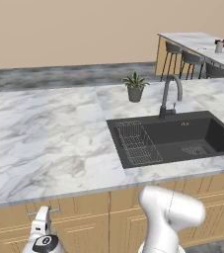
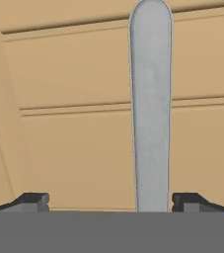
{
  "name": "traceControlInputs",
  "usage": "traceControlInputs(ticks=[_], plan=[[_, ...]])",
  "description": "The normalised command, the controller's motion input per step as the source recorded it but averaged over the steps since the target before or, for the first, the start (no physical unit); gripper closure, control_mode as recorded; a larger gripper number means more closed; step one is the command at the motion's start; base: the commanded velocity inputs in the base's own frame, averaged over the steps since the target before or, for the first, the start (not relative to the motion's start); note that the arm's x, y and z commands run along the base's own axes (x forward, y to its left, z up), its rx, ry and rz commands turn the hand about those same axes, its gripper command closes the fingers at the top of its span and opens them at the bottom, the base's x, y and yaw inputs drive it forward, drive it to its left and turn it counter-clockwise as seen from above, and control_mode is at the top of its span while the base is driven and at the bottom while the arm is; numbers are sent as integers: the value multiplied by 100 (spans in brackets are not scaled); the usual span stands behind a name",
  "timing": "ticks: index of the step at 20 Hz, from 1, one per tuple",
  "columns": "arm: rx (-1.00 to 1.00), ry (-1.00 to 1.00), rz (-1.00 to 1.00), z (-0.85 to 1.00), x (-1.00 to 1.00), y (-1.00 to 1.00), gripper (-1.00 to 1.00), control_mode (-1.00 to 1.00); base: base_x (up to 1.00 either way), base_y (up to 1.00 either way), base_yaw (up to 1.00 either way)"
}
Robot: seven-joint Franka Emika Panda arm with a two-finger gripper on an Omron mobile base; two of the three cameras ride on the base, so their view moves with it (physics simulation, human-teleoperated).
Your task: Take the tongs from the drawer on the left and place them on the dining counter next to the tray containing the kebab skewer.
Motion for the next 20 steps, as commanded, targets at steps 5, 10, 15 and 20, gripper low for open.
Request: traceControlInputs(ticks=[5,10,15,20], plan=[[0,0,0,-27,29,3,-100,-100,0,0,0],[0,-2,0,-35,29,3,-100,-100,0,0,0],[0,-1,0,-23,29,3,100,-100,0,0,0],[0,0,0,-4,6,1,100,-100,0,0,0]])
